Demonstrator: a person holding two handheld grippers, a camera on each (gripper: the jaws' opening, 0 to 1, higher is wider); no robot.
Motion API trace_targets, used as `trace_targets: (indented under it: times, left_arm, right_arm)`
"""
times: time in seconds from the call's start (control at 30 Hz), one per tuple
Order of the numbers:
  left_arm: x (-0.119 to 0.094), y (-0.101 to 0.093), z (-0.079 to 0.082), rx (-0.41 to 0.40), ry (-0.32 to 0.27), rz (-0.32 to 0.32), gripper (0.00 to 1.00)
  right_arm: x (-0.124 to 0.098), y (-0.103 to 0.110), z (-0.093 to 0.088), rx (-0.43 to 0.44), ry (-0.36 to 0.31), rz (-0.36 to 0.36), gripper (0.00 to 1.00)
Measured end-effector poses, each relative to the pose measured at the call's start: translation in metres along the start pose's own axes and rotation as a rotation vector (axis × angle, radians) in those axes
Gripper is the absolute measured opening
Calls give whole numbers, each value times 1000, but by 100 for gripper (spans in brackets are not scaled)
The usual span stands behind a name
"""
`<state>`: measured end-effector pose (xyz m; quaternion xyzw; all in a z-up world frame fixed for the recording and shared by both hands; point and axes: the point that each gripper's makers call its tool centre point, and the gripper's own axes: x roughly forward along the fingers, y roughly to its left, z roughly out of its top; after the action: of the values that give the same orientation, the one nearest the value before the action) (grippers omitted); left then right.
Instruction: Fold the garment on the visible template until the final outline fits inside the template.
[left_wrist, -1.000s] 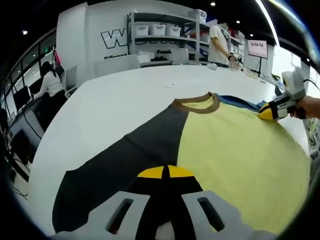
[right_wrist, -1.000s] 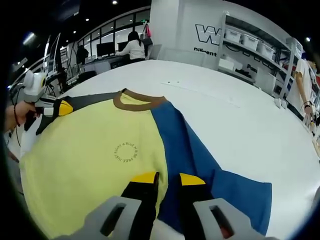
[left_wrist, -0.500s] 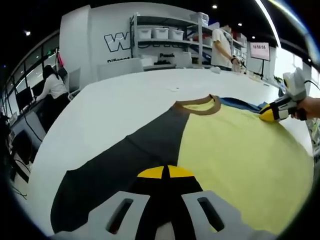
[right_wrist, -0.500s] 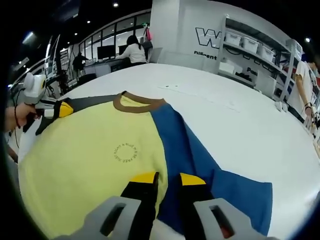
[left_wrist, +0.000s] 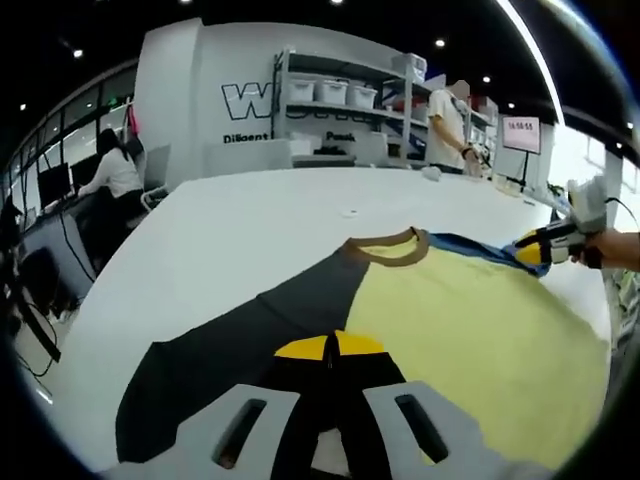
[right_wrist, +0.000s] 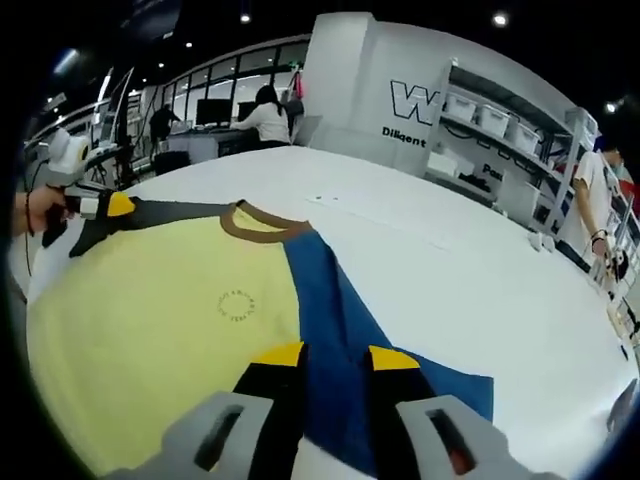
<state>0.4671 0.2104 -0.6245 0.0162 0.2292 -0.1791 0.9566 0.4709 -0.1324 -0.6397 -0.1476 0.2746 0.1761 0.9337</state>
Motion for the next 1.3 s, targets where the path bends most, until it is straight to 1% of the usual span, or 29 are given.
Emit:
trace_targets:
  times: [0.03, 0.07, 0.1, 0.17, 0.27, 0.37, 0.43, 0.47, 0.5, 0.53, 0.57, 0.6, 0.63, 0.67, 0.7, 0.73, 0.77, 0.83, 0.87, 0.9, 0.93, 1.0, 1.03, 1.07, 1.1, 1.13, 1.2, 1.27, 1.3]
  left_arm:
    - [-3, -3, 1, -5, -5, -9, 0]
    - [-7, -6, -1, -21, 11, -18, 0]
    - [-8, -7, -1, -24, 13, -19, 0]
    - [-15, -10, 2, -26, -8, -27, 0]
    - [-27, -16, 5, -36, -15, -33, 0]
    - [-35, -19, 7, -27, -24, -34, 0]
    - [-39, -22, 8, -31, -30, -33, 0]
    - [-41, -22, 8, -32, -31, -33, 0]
    - [-44, -25, 8, -37, -35, -33, 0]
    - [-45, -27, 7, -38, -37, -36, 0]
    - [-49, -32, 5, -54, -23, -52, 0]
    - [-50, -33, 4, -62, -19, -54, 0]
    - [-54, -35, 4, -69, -24, -51, 0]
    - [-58, -38, 5, -70, -36, -51, 0]
    - [-60, -39, 5, -72, -38, -51, 0]
    - [-63, -42, 3, -78, -39, -54, 0]
    - [-64, -45, 2, -76, -38, -59, 0]
    - [-68, -51, -2, -58, -32, -70, 0]
    - [-70, -53, -5, -50, -28, -75, 0]
    - [-71, -54, -7, -49, -26, -75, 0]
    - [-71, -55, -7, -49, -24, -75, 0]
    - [-70, -53, -10, -56, -15, -72, 0]
    - [-69, -55, -9, -48, -14, -83, 0]
    - [-68, -55, -9, -45, -15, -83, 0]
    - [-68, -57, -10, -36, -13, -88, 0]
    - [-68, -58, -11, -30, -9, -92, 0]
    - [-67, -61, -13, -26, 1, -99, 0]
    - [-67, -61, -13, -22, 1, -103, 0]
    - [-66, -62, -13, -17, 1, -106, 0]
  right_arm:
    - [-1, -4, -5, 0, 13, -11, 15]
    - [-3, -8, -14, -5, 44, -30, 15]
    - [-3, -9, -16, -5, 51, -34, 15]
    - [-3, -11, -23, -9, 60, -38, 15]
    - [-5, -12, -34, -12, 88, -46, 15]
    - [-5, -12, -38, -11, 101, -49, 15]
    - [-4, -11, -41, -31, 114, -52, 15]
    - [-4, -12, -39, -31, 105, -53, 15]
    - [-4, -12, -39, -29, 109, -53, 14]
    - [-4, -12, -39, -33, 112, -51, 13]
    - [-4, -10, -40, -58, 126, -49, 9]
    - [-5, -10, -41, -75, 139, -52, 6]
    - [-5, -11, -41, -69, 143, -56, 4]
    - [-5, -11, -42, -48, 144, -53, 3]
    - [-5, -9, -43, 26, 140, -47, 1]
    - [-5, -11, -43, 64, 135, -57, 1]
    - [-5, -12, -43, 77, 129, -61, 0]
    - [-6, -14, -44, 55, 129, -71, 0]
    - [-6, -18, -44, 28, 123, -95, 0]
    - [-6, -16, -44, 33, 124, -81, 0]
    - [-6, -16, -44, 77, 121, -86, 0]
    - [-7, -16, -43, 68, 131, -82, 0]
    - [-8, -18, -42, 102, 129, -84, 0]
    - [-9, -18, -40, 172, 111, -84, 0]
    - [-12, -20, -34, 262, 79, -83, 0]
    - [-15, -22, -30, 311, 57, -85, 0]
    - [-24, -25, -19, 378, 16, -74, 0]
    - [-27, -22, -14, 387, 3, -51, 0]
    - [-30, -20, -7, 418, -22, -38, 0]
